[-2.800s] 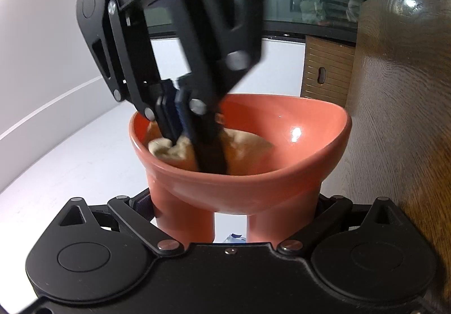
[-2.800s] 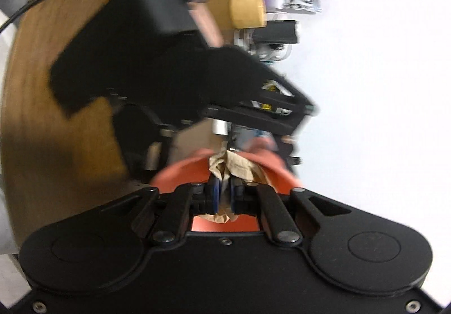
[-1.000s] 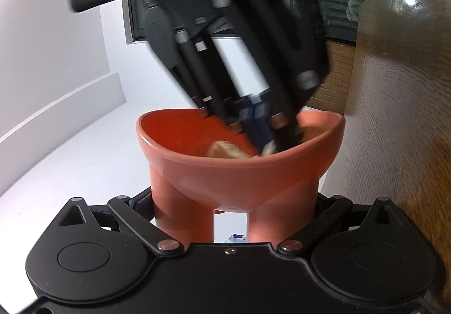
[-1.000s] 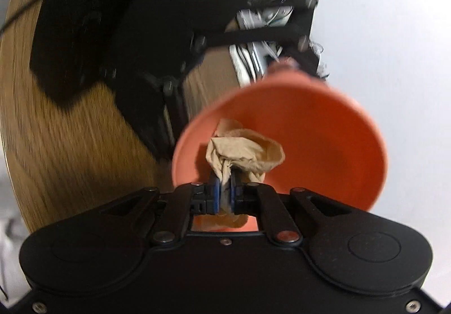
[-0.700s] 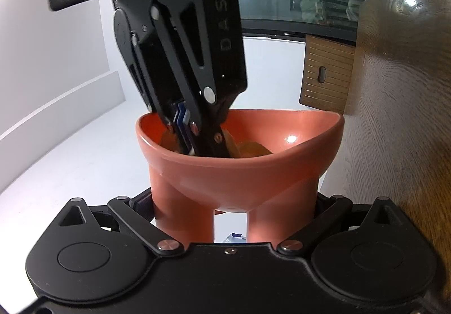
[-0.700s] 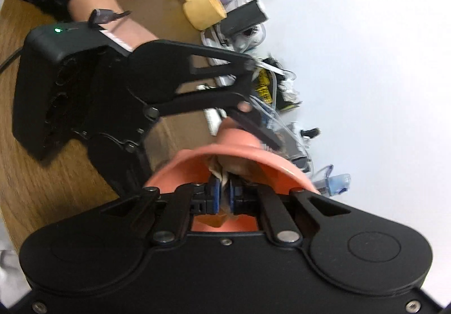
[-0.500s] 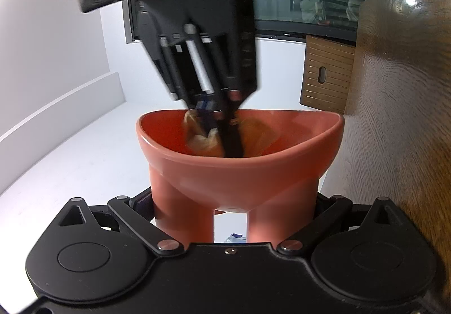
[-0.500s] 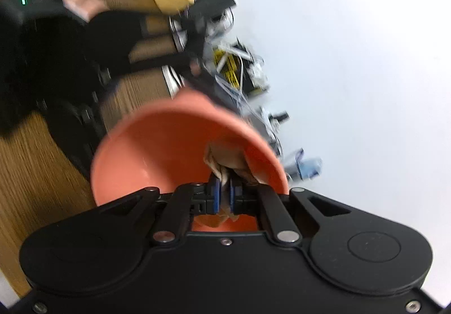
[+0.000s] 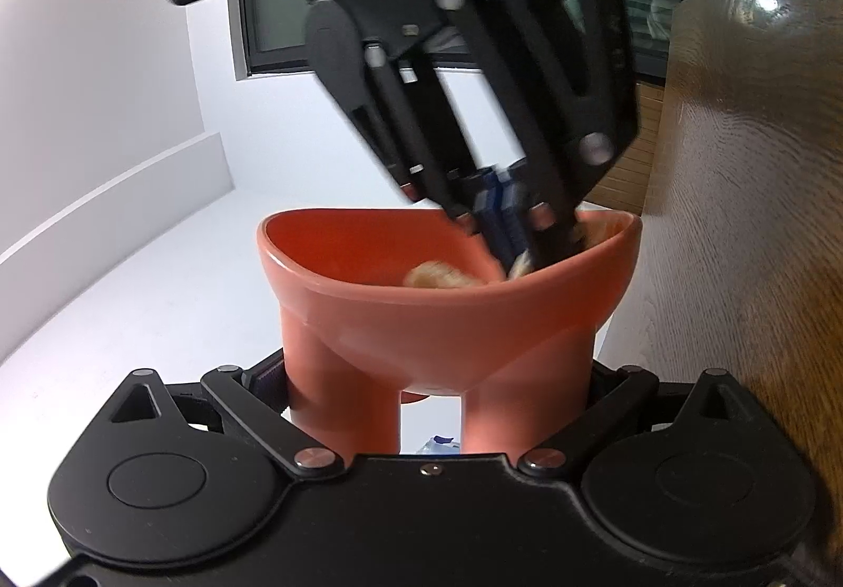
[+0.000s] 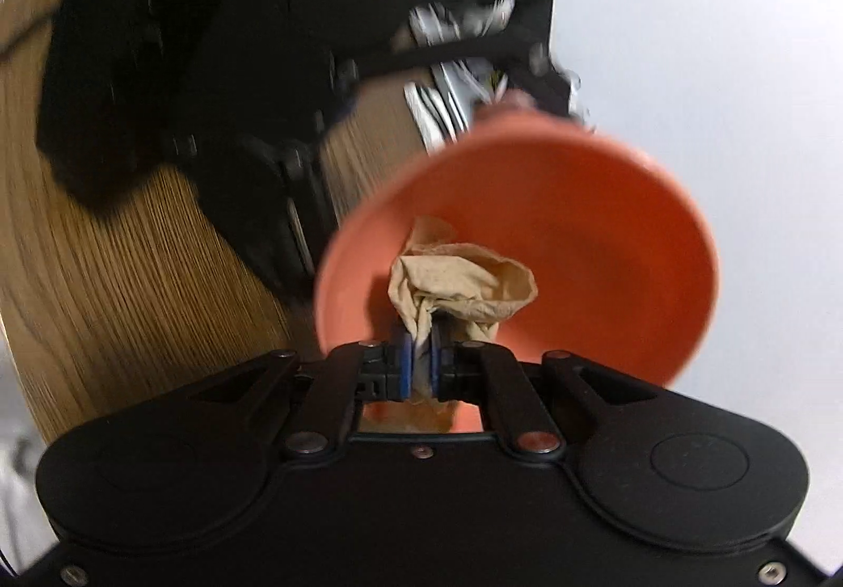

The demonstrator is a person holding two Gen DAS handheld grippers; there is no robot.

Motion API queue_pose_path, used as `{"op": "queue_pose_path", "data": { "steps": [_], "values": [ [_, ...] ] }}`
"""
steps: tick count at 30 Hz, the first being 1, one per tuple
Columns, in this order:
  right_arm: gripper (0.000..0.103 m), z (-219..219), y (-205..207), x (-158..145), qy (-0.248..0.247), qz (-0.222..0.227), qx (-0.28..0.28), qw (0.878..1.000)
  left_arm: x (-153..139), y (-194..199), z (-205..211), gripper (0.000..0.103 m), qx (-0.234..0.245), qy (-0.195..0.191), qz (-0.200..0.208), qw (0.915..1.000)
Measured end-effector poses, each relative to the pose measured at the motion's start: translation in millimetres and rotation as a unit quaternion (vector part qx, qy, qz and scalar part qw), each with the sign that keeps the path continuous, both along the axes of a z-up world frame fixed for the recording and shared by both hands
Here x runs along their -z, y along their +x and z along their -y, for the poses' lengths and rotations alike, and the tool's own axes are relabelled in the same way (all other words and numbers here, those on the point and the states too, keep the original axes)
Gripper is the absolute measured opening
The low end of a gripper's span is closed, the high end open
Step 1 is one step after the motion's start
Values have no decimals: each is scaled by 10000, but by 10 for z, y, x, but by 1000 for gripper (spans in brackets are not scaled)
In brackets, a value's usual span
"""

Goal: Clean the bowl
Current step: 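Scrub the cloth against the bowl bottom with the right tool, then wipe the cloth along the inner rim and lift it out with the right tool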

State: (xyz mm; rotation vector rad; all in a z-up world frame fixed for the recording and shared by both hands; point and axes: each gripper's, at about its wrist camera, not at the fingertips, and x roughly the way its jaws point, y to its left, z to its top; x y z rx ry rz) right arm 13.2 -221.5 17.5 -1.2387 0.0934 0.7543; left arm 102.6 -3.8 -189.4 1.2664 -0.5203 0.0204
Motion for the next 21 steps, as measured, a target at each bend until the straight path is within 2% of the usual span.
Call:
{"op": "queue_pose_path", "data": {
  "steps": [6,11,14,17,21],
  "values": [
    [6,-1,-174,-203,372,733,-250,9963,-1,-7,-11,96,-8,-20,-37,10000],
    [5,-122,12,-175,439,1252,-71,9911,2,-22,-16,96,-8,-11,-24,10000],
    [5,-498,219,-29,376,1543,110,9873,-121,16,-75,96,-8,-5,-7,10000],
    [6,-668,406,76,222,1647,315,9856,-196,61,-117,96,-9,-2,-3,10000],
    [6,-617,492,132,-182,1590,580,9854,-298,131,-163,96,-11,-16,-29,10000]
  ]
}}
